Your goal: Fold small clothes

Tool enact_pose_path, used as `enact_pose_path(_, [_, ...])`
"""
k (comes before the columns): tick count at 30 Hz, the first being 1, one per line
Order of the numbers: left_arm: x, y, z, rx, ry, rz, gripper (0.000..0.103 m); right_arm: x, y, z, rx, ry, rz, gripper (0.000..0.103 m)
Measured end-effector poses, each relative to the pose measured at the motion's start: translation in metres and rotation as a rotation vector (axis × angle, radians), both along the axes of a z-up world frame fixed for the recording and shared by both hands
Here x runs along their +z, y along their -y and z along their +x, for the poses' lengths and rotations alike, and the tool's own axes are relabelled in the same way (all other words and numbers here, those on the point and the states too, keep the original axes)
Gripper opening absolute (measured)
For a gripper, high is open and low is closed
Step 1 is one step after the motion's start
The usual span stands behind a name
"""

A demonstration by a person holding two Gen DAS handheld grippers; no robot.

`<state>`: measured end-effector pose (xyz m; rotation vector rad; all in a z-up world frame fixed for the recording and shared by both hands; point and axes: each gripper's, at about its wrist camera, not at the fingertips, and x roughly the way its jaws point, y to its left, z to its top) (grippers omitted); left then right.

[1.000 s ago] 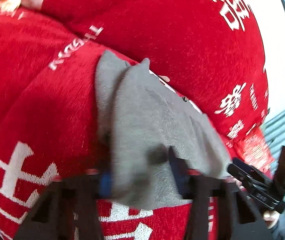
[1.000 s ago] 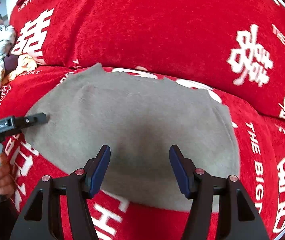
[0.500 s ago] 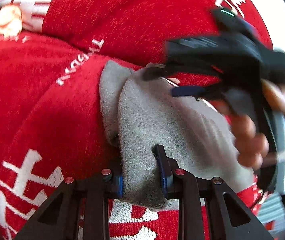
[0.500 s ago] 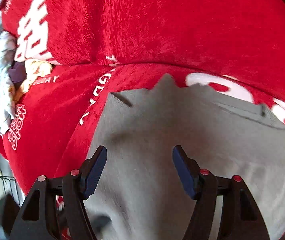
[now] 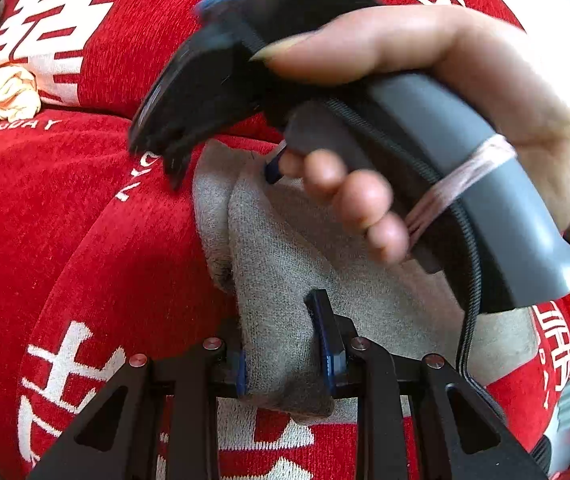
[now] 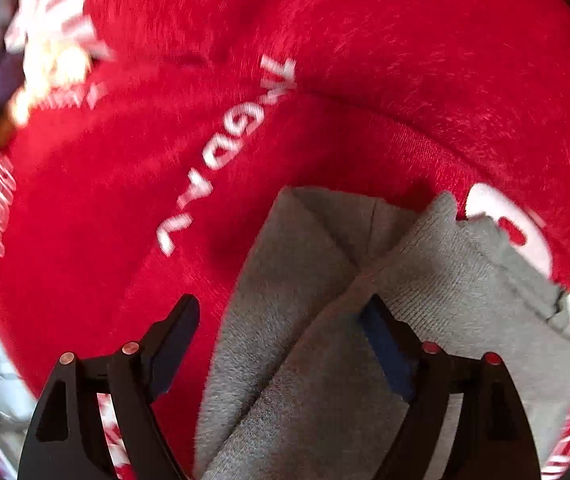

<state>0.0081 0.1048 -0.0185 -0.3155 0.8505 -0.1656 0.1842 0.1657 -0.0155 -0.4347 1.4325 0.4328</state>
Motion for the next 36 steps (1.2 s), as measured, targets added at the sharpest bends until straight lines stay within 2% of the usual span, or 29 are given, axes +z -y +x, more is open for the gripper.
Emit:
enact_pose_path(1, [0.0,0.001,0.0,-0.001,0.0,0.005,0.028,-0.003,-0.003,-0.004,0.028,0.019,-0.035,0.084])
enact_pose_path(3, [-0.001,-0.001,0.0,-0.005,-0.009,-0.002,0.029,-0.007,-0.012,-0.014,0.09,0.085,-0.121,0.073])
enact_pose_path(4, [-0.002,-0.003,0.002,-0.006,-0.019,-0.015,0.029,-0.004,-0.011,-0.016,0.084,0.105,-0.12,0.06])
enact_pose_path(5, [-0.003,-0.008,0.003,-0.006,-0.03,-0.034,0.038,-0.001,-0.007,-0.014,0.064,0.12,-0.128,0.038])
enact_pose_path(6, [-0.005,-0.016,0.003,0.0,-0.044,-0.062,0.05,0.003,0.001,-0.01,0.04,0.116,-0.107,0.03])
enact_pose_path(7, [-0.006,-0.024,0.002,0.008,-0.045,-0.091,0.078,0.008,0.01,-0.006,0.011,0.095,-0.054,0.024])
enact_pose_path(8, [-0.005,-0.034,0.0,0.025,-0.029,-0.137,0.089,0.013,0.022,-0.003,-0.021,0.079,0.007,0.021])
enact_pose_path(10, [-0.003,-0.057,-0.007,0.066,0.004,-0.225,0.089,0.021,0.038,-0.001,-0.047,0.071,0.095,0.02])
enact_pose_path(14, [-0.011,-0.077,-0.005,0.088,-0.021,-0.309,0.09,0.032,0.074,0.0,-0.11,0.053,0.257,0.019])
enact_pose_path(18, [-0.019,-0.06,-0.003,0.008,-0.047,-0.355,0.09,0.033,0.098,0.006,-0.171,0.026,0.374,0.019])
enact_pose_path(21, [-0.016,-0.042,-0.003,-0.047,-0.039,-0.321,0.09,0.031,0.108,0.008,-0.189,0.01,0.437,0.019])
enact_pose_path(23, [-0.014,-0.038,-0.001,-0.047,-0.039,-0.299,0.09,0.03,0.112,0.006,-0.187,0.008,0.472,0.019])
enact_pose_path(28, [-0.021,-0.053,0.005,-0.022,-0.045,-0.407,0.09,0.029,0.13,0.006,-0.208,-0.009,0.538,0.019])
enact_pose_path(33, [-0.02,-0.054,0.004,-0.013,-0.034,-0.43,0.089,0.023,0.136,0.008,-0.208,-0.016,0.573,0.019])
enact_pose_path(34, [-0.018,-0.051,0.004,-0.022,-0.029,-0.433,0.087,0.022,0.137,0.008,-0.205,-0.015,0.575,0.019])
enact_pose_path(35, [-0.018,-0.049,0.006,-0.033,-0.024,-0.442,0.058,0.022,0.137,0.008,-0.204,-0.014,0.576,0.019])
enact_pose_path(36, [-0.018,-0.044,0.009,-0.057,-0.027,-0.448,0.037,0.021,0.136,0.008,-0.204,-0.014,0.577,0.019])
